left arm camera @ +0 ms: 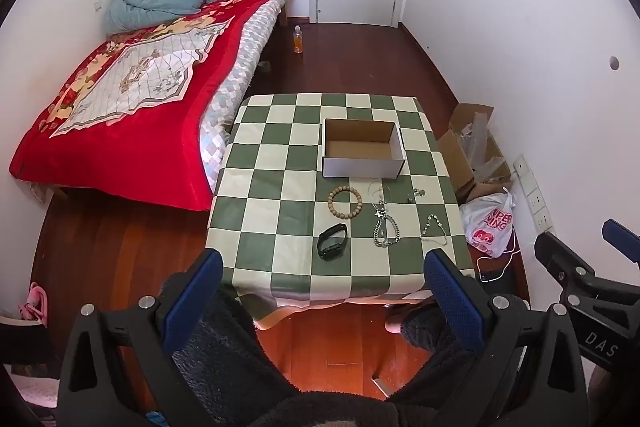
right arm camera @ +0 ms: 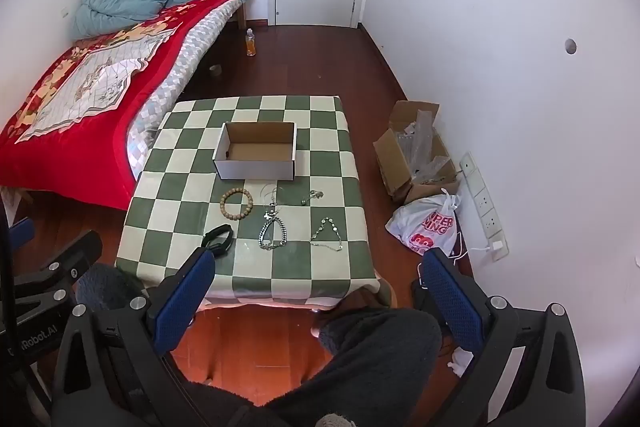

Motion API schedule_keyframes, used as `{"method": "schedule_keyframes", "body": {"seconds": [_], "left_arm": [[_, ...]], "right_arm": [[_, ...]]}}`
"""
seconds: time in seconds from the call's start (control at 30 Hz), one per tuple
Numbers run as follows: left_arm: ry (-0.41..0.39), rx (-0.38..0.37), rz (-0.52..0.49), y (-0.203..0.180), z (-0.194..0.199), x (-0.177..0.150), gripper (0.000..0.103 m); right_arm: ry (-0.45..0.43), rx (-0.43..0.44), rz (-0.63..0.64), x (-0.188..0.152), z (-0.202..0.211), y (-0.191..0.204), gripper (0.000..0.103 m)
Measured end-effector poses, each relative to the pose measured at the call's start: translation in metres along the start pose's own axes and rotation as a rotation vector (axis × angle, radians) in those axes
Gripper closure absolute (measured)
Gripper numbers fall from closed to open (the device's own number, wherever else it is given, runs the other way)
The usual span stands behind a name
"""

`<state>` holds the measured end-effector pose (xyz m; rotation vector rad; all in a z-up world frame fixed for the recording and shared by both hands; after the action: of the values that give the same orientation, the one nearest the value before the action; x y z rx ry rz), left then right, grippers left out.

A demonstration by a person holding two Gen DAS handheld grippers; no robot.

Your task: Organize jewelry

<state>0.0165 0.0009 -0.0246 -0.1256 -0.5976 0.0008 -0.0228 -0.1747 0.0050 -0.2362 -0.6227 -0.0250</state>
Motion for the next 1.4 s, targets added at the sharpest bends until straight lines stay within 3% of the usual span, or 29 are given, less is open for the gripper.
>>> {"method": "schedule_keyframes", "body": {"seconds": [1.4], "left_arm": [[-0.016,0.007,-0.025,-0.009,0.007,0.002,0.0]], "right_arm": [[-0.007,-0.012,-0.025,0.002,0.009,-0.017,0.0]]}}
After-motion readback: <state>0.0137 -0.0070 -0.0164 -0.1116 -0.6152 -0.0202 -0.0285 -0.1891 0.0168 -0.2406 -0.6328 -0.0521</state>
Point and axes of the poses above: each gripper's, at about its wrist camera, not at the fingertips, and z roughly against the way its jaws point, y to its left, x to its top, the point moved 3 cm from there along -z, roughly the way its jaws point, and after that the axes turned 6 degrees about -x, right-handed, at the moved point
